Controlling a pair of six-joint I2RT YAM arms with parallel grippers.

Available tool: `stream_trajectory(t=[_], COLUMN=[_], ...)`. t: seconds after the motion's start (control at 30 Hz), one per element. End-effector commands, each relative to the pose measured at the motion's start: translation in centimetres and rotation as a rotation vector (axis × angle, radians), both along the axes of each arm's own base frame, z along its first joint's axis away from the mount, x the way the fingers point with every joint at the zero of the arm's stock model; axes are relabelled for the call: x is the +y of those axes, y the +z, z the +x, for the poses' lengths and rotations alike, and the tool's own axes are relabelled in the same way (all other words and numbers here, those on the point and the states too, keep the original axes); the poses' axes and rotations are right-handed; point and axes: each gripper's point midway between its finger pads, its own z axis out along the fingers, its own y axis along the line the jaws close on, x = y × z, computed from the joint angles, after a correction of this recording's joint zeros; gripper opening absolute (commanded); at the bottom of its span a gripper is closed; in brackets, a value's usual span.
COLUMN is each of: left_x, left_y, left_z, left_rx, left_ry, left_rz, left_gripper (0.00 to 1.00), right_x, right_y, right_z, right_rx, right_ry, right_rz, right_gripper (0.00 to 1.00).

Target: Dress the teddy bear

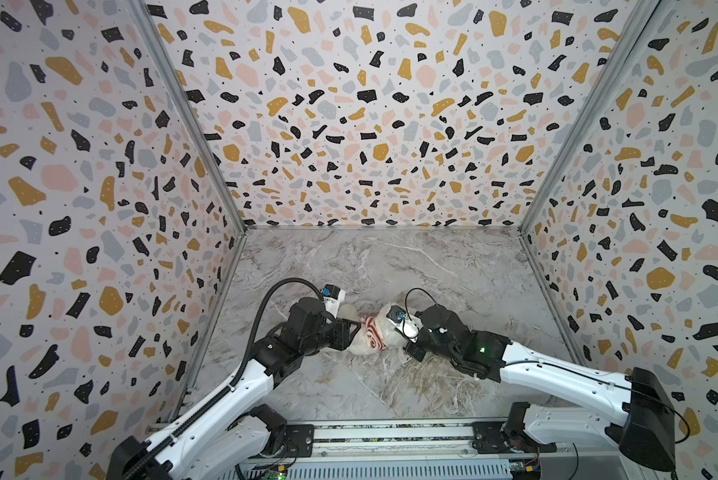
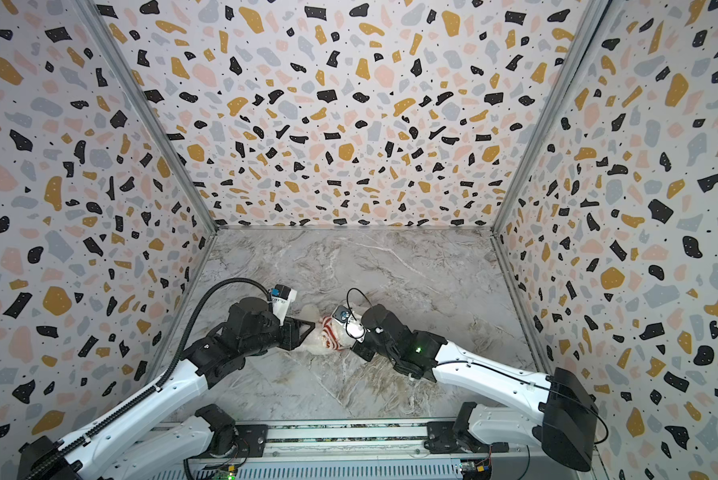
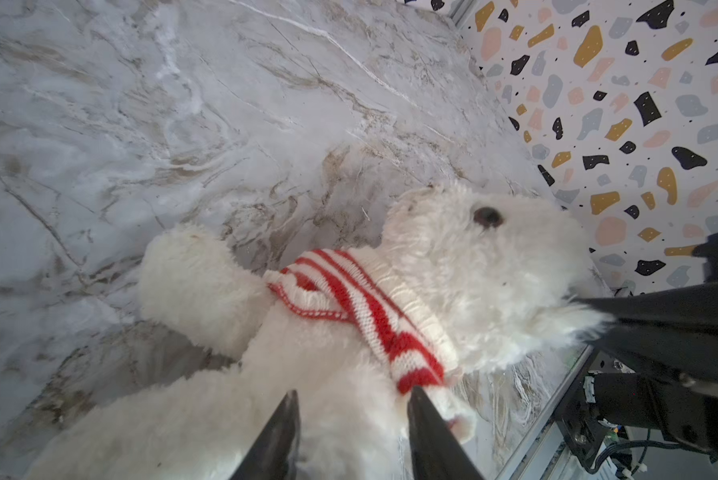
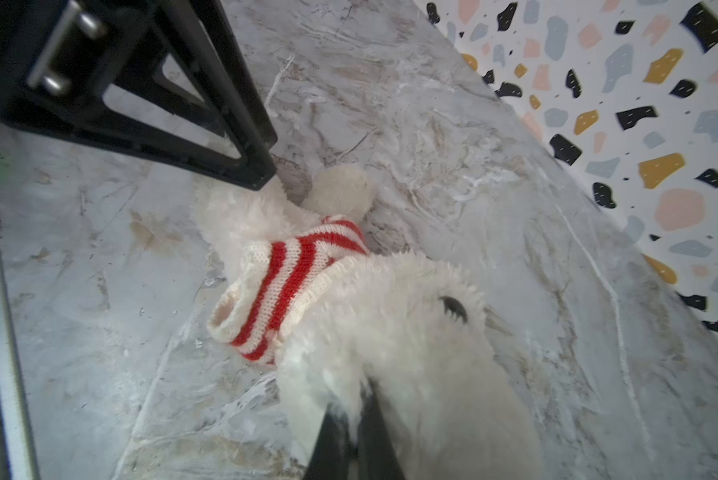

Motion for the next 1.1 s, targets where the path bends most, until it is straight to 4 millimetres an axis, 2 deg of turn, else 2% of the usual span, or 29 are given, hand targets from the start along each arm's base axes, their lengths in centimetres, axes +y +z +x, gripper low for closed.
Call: stream_trajectory(t=[0.0,0.13,0.2,0.33,0.47,0.6,0.7,0.9,0.93,1.03,1.07], left_x=[0.0,0.0,0.1,1.2,0.6,0.2,0.7,2.1,2.1,2.3,2.4], left_y=[1.8,1.0,0.5,-2.2,-4.4,-6.2,-7.2,-9.0,-9.0,-9.4,-9.6], left_z=[0.4,0.3,0.5,1.6,1.9,1.6,1.1,-0.3,-0.4,-0.6,-0.6], left_rx=[-0.046,-0.03,-0.024,0.012,0.073,0.12,0.14,0.173,0.174,0.181,0.185], left_ry=[0.017,0.024,0.037,0.106,0.093,0.073,0.08,0.117,0.122,0.134,0.137], left_rz=[-0.043,-0.052,-0.047,0.024,0.039,0.044,0.061,0.09,0.078,0.073,0.082], left_gripper=[0.43,0.34,0.33,0.34,0.48,0.52,0.61,0.64,0.67,0.85,0.87], right_x=[1.2,1.4,1.5,1.4,0.6,0.3,0.2,-0.1,-0.2,-0.2,-0.3], right_y=[0.8,-1.0,-1.5,-2.2,-2.9,-3.4,-3.6,-3.7,-3.6,-3.5,-3.5], right_z=[-0.3,0.7,1.0,1.0,1.1,1.2,1.4,2.3,2.5,2.8,2.9], right_rx=[0.119,0.243,0.275,0.288,0.301,0.315,0.321,0.333,0.336,0.341,0.343], right_ry=[0.0,-0.011,-0.012,-0.004,-0.007,-0.017,-0.026,-0.062,-0.07,-0.085,-0.094], right_rz=[0.07,0.101,0.099,0.088,0.104,0.114,0.115,0.124,0.129,0.139,0.14], right_gripper=[0.0,0.0,0.0,0.0,0.0,0.0,0.0,0.0,0.0,0.0,0.0])
